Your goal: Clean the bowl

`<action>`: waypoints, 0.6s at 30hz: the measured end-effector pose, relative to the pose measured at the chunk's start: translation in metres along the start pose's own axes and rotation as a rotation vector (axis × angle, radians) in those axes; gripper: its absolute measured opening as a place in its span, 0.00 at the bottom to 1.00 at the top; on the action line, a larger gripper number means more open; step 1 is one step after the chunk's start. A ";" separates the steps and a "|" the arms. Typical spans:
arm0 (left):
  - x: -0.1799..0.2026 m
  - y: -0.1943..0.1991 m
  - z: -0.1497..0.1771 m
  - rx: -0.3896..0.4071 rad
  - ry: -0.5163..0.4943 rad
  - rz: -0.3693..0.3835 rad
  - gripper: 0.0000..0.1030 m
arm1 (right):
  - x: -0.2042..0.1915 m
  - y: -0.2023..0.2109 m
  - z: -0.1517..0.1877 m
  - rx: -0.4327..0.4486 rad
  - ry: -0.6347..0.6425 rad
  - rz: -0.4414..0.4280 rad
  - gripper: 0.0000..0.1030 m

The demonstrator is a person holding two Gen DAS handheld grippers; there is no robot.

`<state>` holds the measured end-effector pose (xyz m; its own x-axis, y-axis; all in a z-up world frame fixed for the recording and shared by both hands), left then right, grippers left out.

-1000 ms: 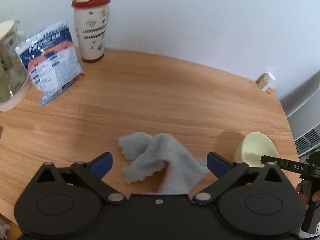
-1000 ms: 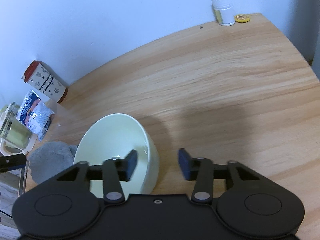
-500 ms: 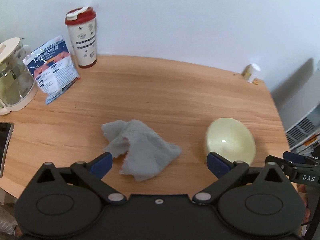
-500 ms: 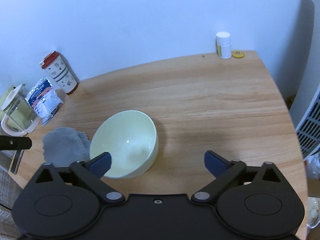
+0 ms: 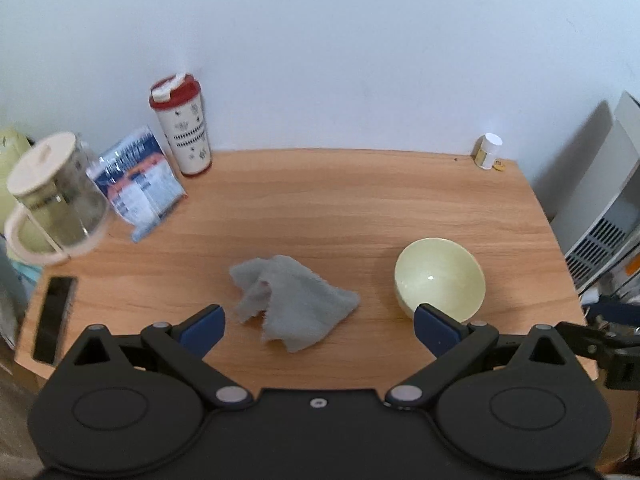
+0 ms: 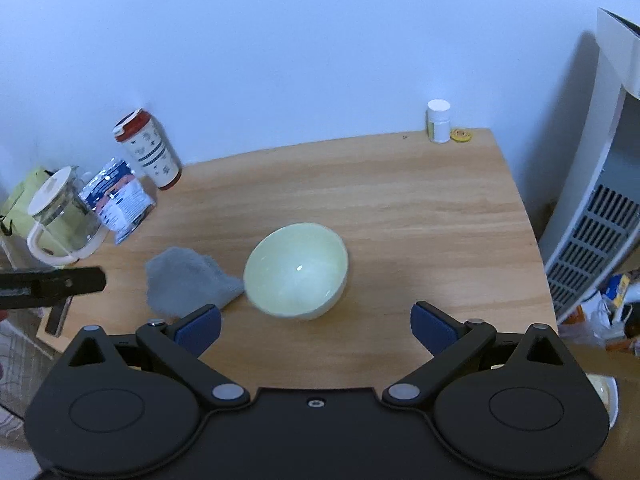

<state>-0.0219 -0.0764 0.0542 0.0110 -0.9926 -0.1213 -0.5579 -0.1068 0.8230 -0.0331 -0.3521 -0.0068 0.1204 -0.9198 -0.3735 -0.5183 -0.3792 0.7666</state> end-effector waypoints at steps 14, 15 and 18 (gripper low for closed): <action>-0.020 0.004 0.017 -0.021 -0.050 0.073 1.00 | -0.035 0.002 0.017 0.011 -0.028 0.101 1.00; -0.019 0.005 0.019 -0.018 -0.059 0.075 1.00 | -0.036 0.003 0.018 0.014 -0.032 0.103 1.00; -0.018 0.006 0.021 -0.016 -0.071 0.085 1.00 | -0.037 0.005 0.020 0.022 -0.045 0.122 1.00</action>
Point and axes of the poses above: each gripper's, at about its wrist camera, not at the fingertips, and y roughly against the way its jaws point, x to its right, z to its underside, the point moved 1 cm from there along -y, roughly the way its jaws point, and after that the axes turned 4 degrees about -z, right-handed, at the moved point
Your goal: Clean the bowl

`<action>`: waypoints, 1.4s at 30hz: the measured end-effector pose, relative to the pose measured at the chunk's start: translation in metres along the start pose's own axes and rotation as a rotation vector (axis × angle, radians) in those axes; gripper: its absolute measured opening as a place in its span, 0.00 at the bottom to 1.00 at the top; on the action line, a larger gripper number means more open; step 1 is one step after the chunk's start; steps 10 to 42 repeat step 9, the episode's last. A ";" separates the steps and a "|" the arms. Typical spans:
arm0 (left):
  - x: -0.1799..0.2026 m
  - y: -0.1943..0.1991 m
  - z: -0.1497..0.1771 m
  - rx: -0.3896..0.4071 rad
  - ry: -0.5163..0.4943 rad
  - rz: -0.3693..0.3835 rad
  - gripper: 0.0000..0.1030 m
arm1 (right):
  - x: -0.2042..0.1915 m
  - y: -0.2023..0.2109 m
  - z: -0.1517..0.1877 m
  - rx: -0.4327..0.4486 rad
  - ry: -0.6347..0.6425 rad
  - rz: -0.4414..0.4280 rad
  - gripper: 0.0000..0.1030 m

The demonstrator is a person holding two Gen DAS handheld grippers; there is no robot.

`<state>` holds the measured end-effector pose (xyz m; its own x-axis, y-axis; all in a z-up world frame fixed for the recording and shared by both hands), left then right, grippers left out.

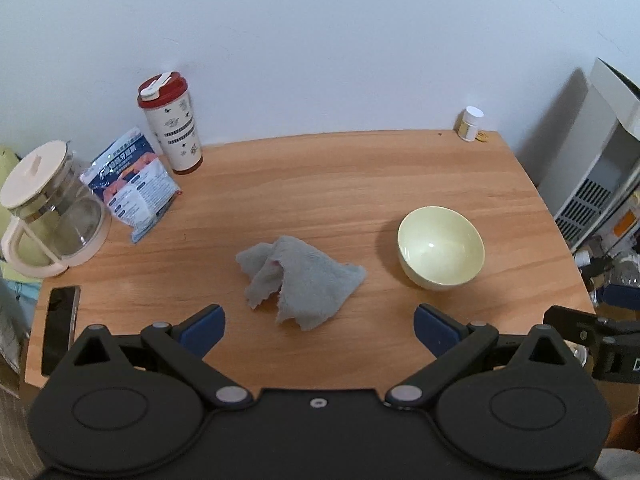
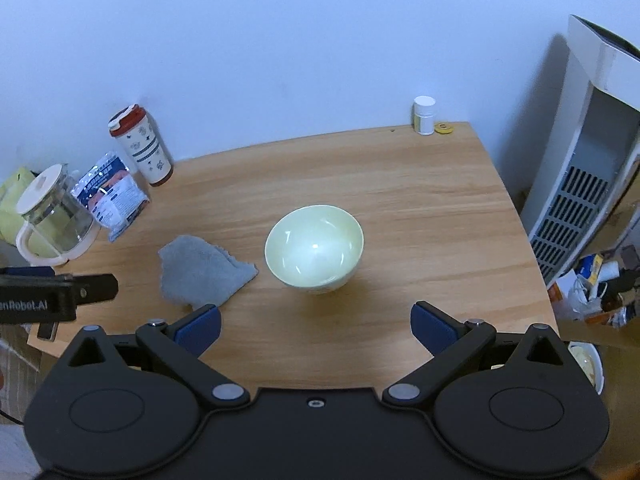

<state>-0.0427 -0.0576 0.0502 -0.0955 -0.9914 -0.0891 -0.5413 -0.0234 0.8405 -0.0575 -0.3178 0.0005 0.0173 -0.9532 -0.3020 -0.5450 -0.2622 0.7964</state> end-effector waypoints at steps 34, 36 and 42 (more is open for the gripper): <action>-0.002 0.003 0.001 0.021 -0.014 0.016 1.00 | -0.001 0.002 0.005 0.006 -0.026 0.019 1.00; -0.002 0.003 0.001 0.021 -0.014 0.016 1.00 | -0.001 0.002 0.005 0.006 -0.026 0.019 1.00; -0.002 0.003 0.001 0.021 -0.014 0.016 1.00 | -0.001 0.002 0.005 0.006 -0.026 0.019 1.00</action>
Point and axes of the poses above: each gripper's, at about its wrist camera, not at the fingertips, and y roughly against the way its jaws point, x to its right, z to its underside, the point moved 1 cm from there along -y, roughly the way its jaws point, and after that the axes turned 4 degrees about -z, right-handed, at the moved point
